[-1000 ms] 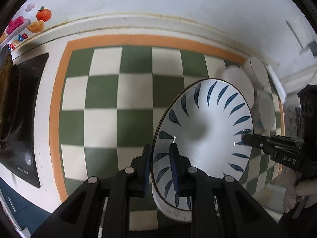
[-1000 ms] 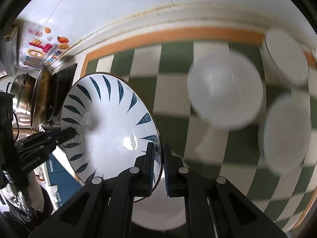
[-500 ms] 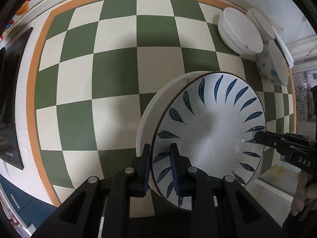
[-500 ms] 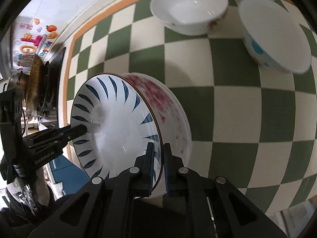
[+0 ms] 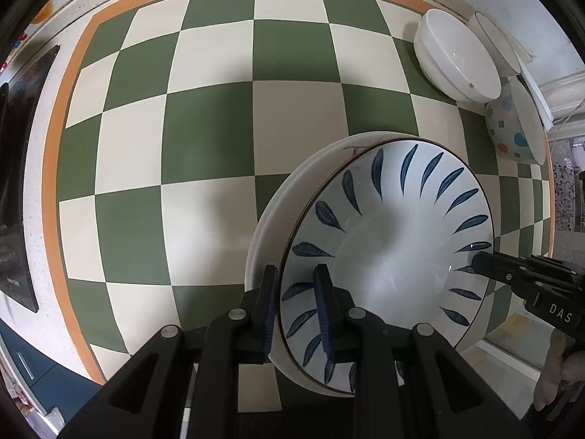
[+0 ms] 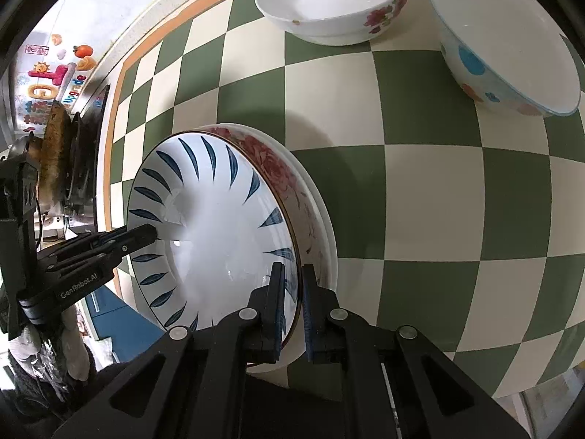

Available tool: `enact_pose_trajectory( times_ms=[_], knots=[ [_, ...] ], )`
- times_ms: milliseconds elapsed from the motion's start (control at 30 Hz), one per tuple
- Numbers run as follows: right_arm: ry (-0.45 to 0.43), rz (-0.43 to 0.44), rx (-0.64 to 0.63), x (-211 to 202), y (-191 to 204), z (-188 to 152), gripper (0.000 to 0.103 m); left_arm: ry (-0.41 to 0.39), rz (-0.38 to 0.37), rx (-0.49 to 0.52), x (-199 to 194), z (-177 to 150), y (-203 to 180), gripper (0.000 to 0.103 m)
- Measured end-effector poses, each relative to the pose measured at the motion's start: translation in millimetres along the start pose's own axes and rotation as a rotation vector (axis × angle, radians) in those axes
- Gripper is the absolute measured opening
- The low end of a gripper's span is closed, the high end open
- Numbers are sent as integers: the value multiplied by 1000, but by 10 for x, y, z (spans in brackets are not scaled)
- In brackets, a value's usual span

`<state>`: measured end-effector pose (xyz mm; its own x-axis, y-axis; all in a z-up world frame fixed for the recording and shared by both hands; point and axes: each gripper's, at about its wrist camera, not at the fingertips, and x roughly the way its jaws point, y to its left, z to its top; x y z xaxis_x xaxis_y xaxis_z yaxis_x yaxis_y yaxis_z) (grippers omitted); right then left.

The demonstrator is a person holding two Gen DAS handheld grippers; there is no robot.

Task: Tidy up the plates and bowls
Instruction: 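Lay the blue-striped plate onto the pink-flower plate in the right gripper's stack, then lower the plate stack onto the counter and open both grippers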

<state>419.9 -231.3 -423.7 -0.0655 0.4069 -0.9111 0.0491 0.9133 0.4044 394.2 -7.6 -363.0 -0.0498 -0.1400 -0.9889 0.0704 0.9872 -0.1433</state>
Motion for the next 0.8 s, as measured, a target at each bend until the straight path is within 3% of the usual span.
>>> enact_pose_trajectory(
  times_ms=[467,667,800],
  knots=[
    [-5,-6,-14,45,5,47,12,-2,27,-37,68,-12,-37,22],
    [11,14,-2,17,-19,53,16,63,-31,-115,134,-46,66,22],
    [18,33,4,6,-34,77,18,54,-33,-155,104,-97,109,22]
  ],
)
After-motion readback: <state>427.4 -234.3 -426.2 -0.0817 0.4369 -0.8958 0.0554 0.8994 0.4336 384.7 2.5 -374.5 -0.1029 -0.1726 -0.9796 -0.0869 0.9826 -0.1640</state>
